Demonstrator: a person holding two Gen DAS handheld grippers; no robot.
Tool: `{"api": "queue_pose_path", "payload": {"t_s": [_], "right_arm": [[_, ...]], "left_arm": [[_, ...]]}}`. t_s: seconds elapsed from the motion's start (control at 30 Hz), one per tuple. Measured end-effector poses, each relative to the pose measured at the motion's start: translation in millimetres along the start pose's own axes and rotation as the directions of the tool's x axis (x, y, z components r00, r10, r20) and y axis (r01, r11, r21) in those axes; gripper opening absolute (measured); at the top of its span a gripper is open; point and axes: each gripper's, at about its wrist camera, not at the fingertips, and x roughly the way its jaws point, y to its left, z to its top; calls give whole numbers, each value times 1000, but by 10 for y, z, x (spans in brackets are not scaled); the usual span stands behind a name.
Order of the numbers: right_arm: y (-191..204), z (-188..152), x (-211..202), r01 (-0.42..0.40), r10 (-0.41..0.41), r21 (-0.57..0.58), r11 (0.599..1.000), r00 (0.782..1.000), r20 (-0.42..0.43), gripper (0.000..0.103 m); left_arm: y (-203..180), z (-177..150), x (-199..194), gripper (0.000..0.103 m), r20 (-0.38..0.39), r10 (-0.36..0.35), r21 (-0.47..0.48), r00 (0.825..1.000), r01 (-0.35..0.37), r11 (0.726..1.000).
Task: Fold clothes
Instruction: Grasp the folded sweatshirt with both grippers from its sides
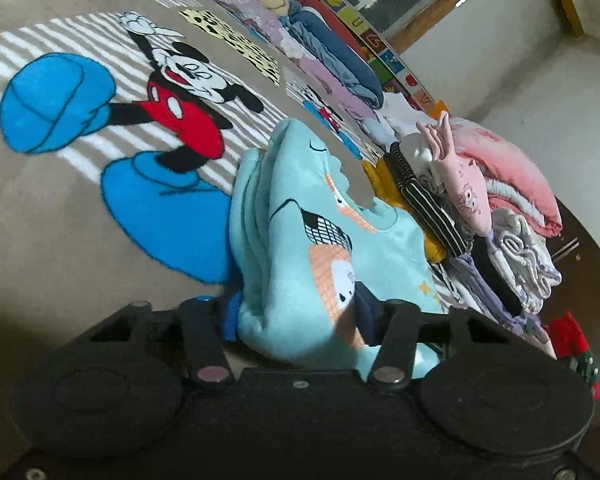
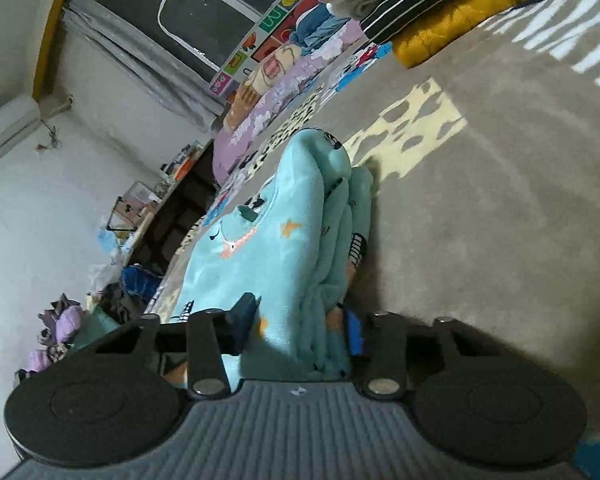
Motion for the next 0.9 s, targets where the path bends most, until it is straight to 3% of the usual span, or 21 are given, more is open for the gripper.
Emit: {"api": "queue_pose_path", "payload": {"t_s": [0.23,0.43,0.53,0.67,0.73,0.9], "right_arm": [[17,-156,-298,-14,15,58,998,1000,-27,41],[113,-489,-750,-13,22,98,995,996,-84,41],[132,-676,-979,-4,19,128,992,993,-117,42],[204,-819,-1310,25,-21,69,997,998,-59,52],[245,-817,-1408,31,-31,17,999,999,-9,66],[132,-773,-1304,23,-23,8,1000,1000,6,67]], "left_arm": [[-48,-262,-375,50,-29,1,-75,1000,-3,997],[-101,-570,-829,50,-90,4,-94,996,-13,995],[-105,-690,-1003,56,-129,2,-83,992,-13,996],[-124,-660,-1159,70,-64,17,1,998,-17,1000],[-54,-621,-1166,75,-44,6,-13,999,-7,1000],[91,-559,-1054,76,-50,-14,-71,999,10,997]]}}
